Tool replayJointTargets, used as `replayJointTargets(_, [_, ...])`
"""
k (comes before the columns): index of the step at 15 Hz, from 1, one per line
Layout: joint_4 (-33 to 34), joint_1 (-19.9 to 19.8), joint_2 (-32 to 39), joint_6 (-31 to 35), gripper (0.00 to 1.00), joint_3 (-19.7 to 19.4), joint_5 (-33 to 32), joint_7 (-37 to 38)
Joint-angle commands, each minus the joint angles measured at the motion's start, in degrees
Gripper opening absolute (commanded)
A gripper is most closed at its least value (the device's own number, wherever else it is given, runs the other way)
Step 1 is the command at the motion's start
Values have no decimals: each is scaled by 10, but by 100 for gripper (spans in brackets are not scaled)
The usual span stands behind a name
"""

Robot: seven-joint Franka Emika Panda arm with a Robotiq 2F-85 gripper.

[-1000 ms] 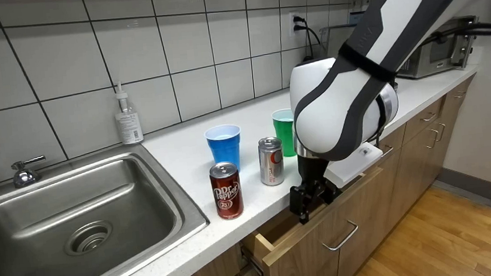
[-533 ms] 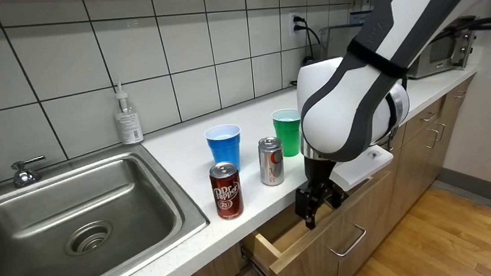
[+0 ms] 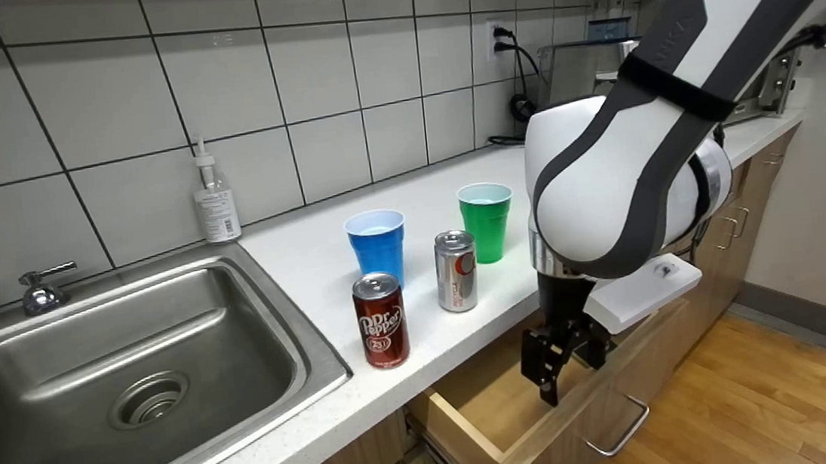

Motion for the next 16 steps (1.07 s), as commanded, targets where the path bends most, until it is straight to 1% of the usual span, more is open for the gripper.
replayJointTargets(1, [-61, -10, -48, -8, 100, 15, 17, 17])
replayJointTargets(4, [-81, -8, -59, -10, 100, 13, 19, 18])
replayJointTargets(9, [-94, -5, -76, -20, 100, 12, 15, 21])
replayJointTargets(12, [-102, -9, -104, -31, 100, 17, 20, 11])
replayJointTargets(16, [-98, -8, -135, -64, 100, 13, 17, 19])
